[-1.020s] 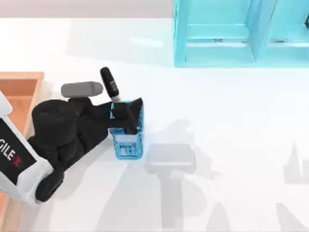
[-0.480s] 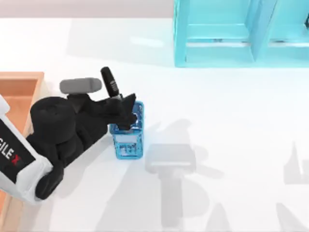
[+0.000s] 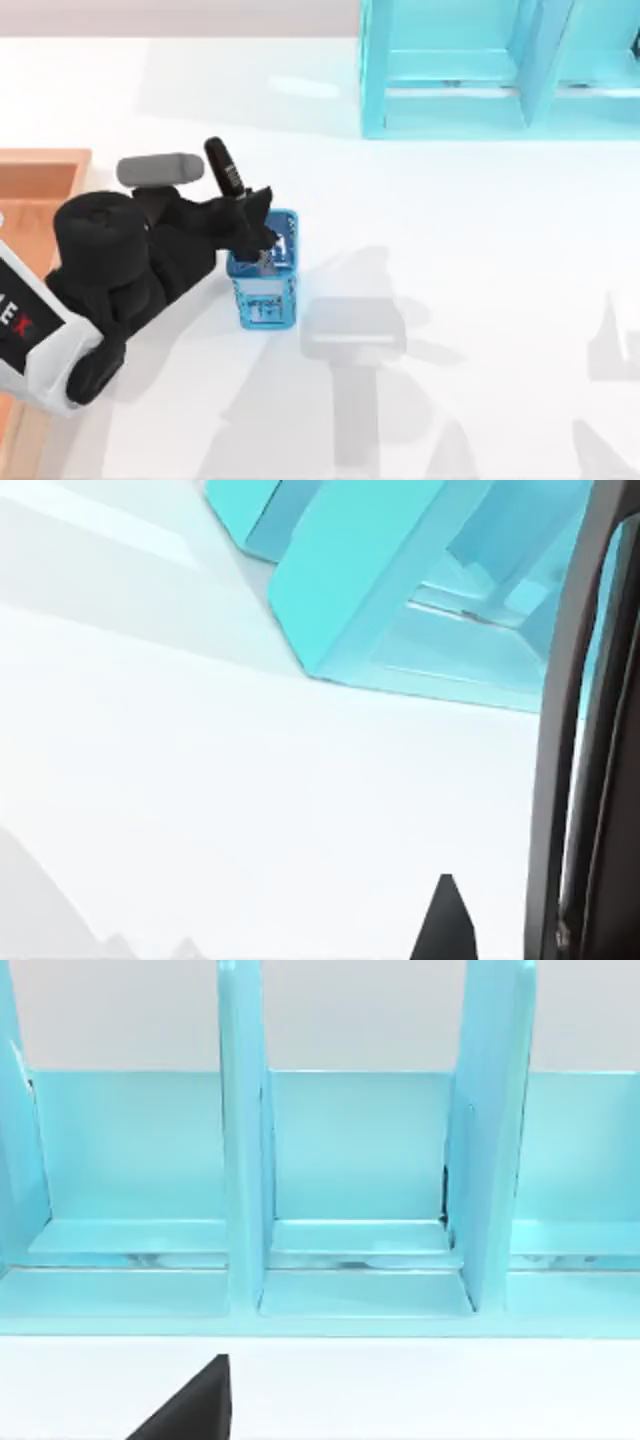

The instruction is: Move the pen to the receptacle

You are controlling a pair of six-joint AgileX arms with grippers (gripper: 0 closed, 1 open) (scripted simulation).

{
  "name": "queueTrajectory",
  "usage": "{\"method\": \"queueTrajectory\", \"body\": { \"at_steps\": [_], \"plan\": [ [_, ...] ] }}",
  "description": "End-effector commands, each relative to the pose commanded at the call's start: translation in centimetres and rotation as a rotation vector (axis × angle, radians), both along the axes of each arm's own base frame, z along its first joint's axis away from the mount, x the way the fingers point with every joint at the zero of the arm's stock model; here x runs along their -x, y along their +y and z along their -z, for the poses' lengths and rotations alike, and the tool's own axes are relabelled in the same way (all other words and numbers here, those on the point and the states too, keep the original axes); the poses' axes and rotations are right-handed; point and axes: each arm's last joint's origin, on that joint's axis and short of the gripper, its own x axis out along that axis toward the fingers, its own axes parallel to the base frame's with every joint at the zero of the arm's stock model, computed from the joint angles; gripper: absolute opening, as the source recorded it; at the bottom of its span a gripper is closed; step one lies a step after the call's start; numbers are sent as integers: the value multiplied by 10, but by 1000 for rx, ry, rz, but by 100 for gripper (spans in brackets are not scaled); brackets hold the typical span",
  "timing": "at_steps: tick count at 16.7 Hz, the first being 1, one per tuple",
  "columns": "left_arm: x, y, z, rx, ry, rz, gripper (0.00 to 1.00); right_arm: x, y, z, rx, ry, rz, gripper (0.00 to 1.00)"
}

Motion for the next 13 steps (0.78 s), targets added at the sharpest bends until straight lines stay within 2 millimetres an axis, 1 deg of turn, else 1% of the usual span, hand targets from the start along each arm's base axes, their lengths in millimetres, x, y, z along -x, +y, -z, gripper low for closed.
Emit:
{"method": "queueTrajectory", "body": {
  "at_steps": [3, 5, 7, 10, 13],
  "plan": [
    [-11, 20, -16, -10, 13, -1, 0, 0, 0, 0, 0, 0, 0, 100],
    [-19, 40, -35, -16, 19, -2, 0, 0, 0, 0, 0, 0, 0, 100],
    [-25, 64, -60, -17, 19, -2, 0, 0, 0, 0, 0, 0, 0, 100],
    [-22, 100, -99, -12, 13, 1, 0, 0, 0, 0, 0, 0, 0, 100],
    [-10, 129, -129, -3, 7, 0, 0, 0, 0, 0, 0, 0, 0, 100]
  ]
}}
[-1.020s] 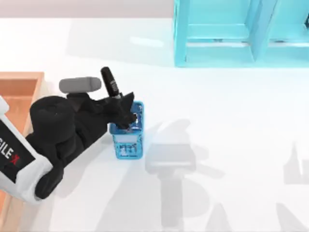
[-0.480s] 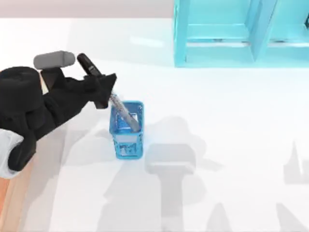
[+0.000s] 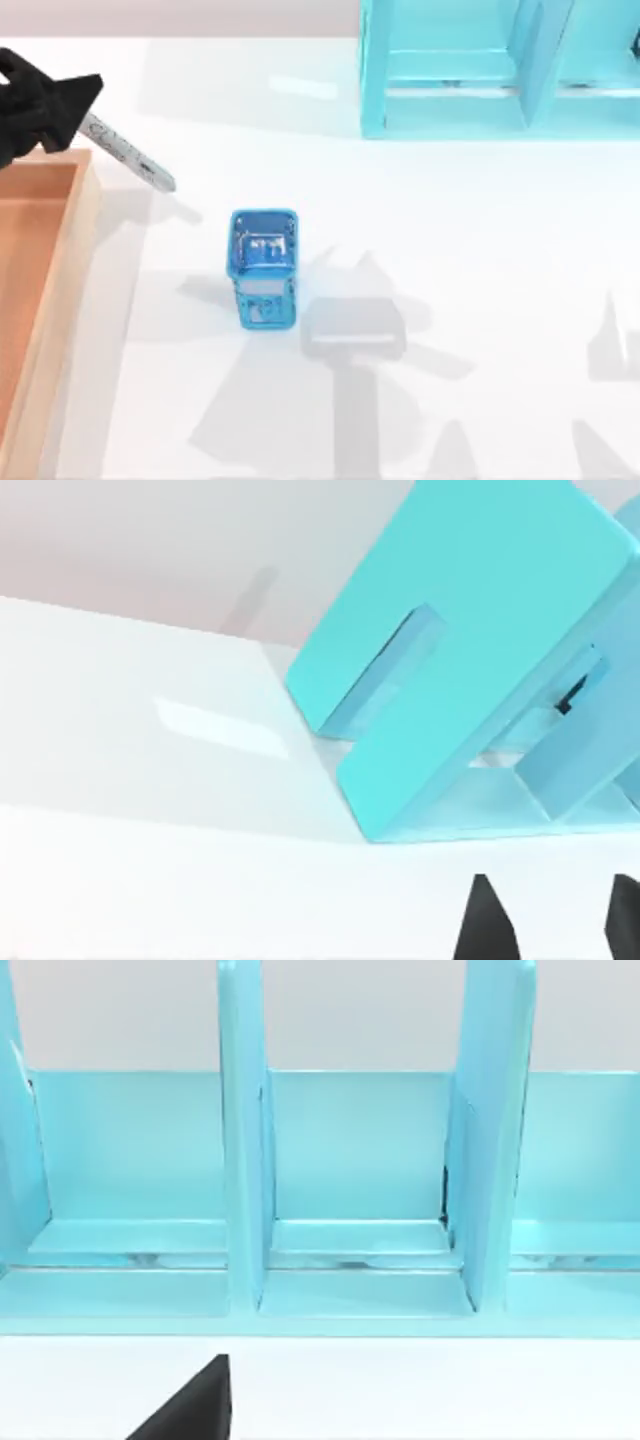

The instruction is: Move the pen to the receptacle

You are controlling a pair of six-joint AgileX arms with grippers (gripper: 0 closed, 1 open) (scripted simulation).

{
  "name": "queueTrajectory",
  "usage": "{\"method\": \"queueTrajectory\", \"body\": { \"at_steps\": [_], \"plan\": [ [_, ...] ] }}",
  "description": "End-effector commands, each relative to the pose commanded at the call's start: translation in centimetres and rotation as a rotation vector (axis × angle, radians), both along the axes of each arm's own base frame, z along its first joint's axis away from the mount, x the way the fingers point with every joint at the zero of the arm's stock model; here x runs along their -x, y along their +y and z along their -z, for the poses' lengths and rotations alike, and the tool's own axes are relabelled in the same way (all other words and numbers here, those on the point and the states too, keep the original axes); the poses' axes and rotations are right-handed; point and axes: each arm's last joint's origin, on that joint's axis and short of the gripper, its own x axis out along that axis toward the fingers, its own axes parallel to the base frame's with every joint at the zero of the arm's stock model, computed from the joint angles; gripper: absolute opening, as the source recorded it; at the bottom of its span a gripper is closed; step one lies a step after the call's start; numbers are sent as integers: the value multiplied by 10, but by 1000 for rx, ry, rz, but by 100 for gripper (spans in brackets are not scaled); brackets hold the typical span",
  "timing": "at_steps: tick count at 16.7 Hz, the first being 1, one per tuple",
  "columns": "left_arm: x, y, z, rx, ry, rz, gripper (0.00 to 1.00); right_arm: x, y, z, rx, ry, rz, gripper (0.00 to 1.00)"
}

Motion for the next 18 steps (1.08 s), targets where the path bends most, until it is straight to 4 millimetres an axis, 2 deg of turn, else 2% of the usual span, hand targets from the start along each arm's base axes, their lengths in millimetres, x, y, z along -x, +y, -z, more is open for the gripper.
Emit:
{"method": "queueTrajectory", "body": {
  "at_steps": [3, 11, 14, 18],
  "plan": [
    [10, 14, -15, 7, -11, -1, 0, 0, 0, 0, 0, 0, 0, 100],
    [4, 20, -16, -30, 1, 17, 0, 0, 0, 0, 0, 0, 0, 100],
    [-8, 35, -17, -116, 26, 49, 0, 0, 0, 0, 0, 0, 0, 100],
    [-20, 68, -19, -278, 54, 140, 0, 0, 0, 0, 0, 0, 0, 100]
  ]
}}
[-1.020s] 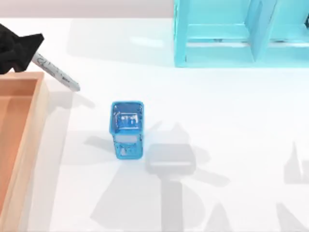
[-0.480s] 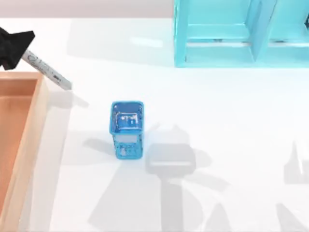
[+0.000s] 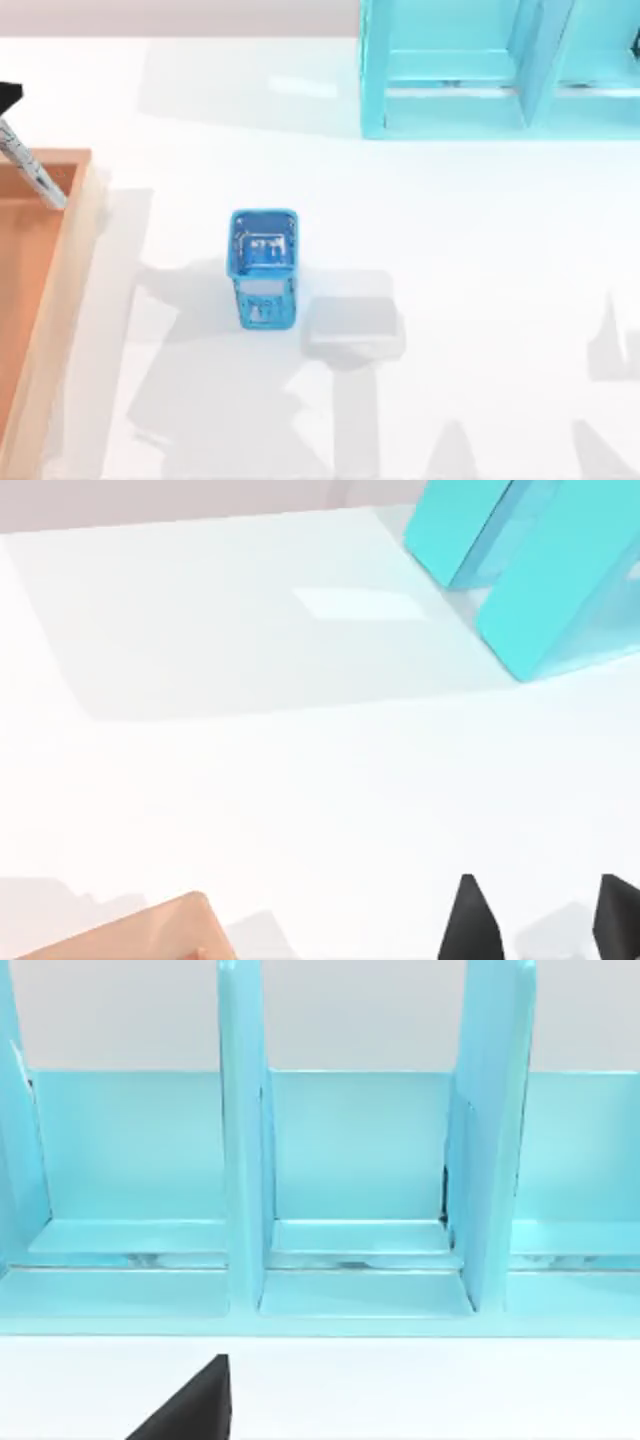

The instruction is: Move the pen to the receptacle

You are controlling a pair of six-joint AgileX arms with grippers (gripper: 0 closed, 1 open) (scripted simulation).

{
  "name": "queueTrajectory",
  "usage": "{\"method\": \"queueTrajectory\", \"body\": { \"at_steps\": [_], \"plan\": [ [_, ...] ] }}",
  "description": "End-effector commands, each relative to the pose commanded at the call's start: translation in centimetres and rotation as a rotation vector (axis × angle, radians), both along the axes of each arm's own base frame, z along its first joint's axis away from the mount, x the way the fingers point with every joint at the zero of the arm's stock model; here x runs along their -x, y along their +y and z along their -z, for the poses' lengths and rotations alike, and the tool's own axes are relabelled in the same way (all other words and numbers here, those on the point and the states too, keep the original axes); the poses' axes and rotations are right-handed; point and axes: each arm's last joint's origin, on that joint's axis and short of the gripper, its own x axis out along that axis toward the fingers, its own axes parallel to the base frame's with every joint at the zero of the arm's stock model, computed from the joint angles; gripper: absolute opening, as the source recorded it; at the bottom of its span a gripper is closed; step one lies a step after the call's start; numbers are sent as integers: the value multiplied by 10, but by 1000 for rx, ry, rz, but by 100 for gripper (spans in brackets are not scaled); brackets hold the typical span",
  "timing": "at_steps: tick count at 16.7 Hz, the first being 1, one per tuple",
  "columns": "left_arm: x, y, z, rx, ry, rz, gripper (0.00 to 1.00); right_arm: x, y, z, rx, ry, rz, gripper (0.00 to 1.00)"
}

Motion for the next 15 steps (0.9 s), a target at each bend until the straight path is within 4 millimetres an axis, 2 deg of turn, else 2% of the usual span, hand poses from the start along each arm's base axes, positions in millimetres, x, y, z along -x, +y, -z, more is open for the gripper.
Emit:
{"method": "queueTrajectory", "body": {
  "at_steps": [4, 8, 15],
  "plan": [
    [2, 36, -7, -155, -16, 155, 0, 0, 0, 0, 0, 0, 0, 100],
    [19, 66, -21, -250, -70, 319, 0, 0, 0, 0, 0, 0, 0, 100],
    [54, 90, -46, -268, -138, 480, 0, 0, 0, 0, 0, 0, 0, 100]
  ]
}}
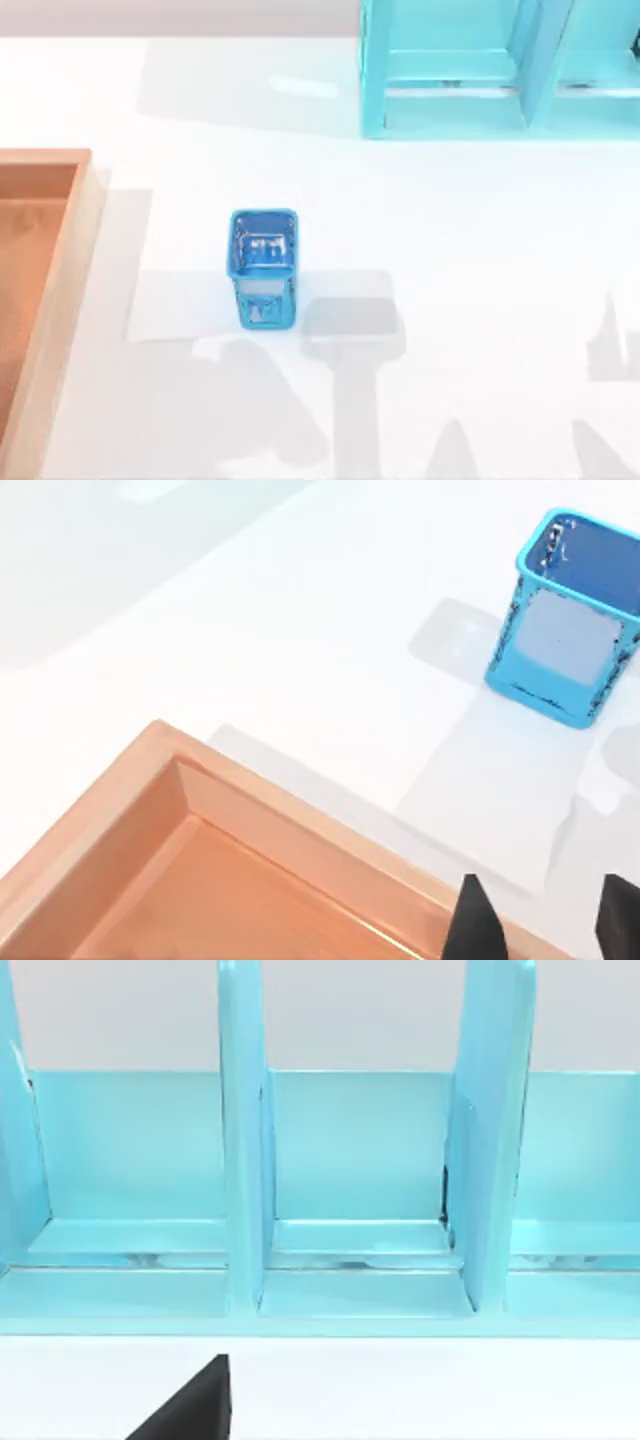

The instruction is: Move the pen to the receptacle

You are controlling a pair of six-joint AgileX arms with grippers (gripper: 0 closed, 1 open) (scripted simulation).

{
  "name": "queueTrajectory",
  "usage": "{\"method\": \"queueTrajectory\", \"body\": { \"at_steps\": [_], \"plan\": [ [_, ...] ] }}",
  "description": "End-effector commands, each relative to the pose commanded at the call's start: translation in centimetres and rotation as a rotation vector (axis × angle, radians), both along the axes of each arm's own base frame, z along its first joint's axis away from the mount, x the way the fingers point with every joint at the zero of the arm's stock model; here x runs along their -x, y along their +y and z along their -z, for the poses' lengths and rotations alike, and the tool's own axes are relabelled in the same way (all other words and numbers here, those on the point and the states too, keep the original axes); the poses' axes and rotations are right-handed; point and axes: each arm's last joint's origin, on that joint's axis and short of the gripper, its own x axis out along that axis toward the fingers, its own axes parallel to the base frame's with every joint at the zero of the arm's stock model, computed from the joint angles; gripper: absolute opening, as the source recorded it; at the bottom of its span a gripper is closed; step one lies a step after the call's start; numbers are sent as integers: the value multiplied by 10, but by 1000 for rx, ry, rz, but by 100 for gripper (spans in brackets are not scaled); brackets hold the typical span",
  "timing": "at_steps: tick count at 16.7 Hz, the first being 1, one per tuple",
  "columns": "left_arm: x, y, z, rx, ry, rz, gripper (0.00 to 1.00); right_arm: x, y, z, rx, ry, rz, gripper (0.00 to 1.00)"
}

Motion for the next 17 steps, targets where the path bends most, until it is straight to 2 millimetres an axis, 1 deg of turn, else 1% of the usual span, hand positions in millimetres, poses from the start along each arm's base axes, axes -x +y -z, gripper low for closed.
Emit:
{"method": "queueTrajectory", "body": {
  "at_steps": [3, 9, 11, 17],
  "plan": [
    [6, 3, -4, 2, -7, 20, 0, 0, 0, 0, 0, 0, 0, 100],
    [5, 1, -4, 2, -7, 26, 0, 0, 0, 0, 0, 0, 0, 100],
    [3, -3, 4, 10, 7, 26, 0, 0, 0, 0, 0, 0, 0, 100],
    [-8, -19, 46, 5, -1, 21, 0, 0, 0, 0, 0, 0, 0, 100]
  ]
}}
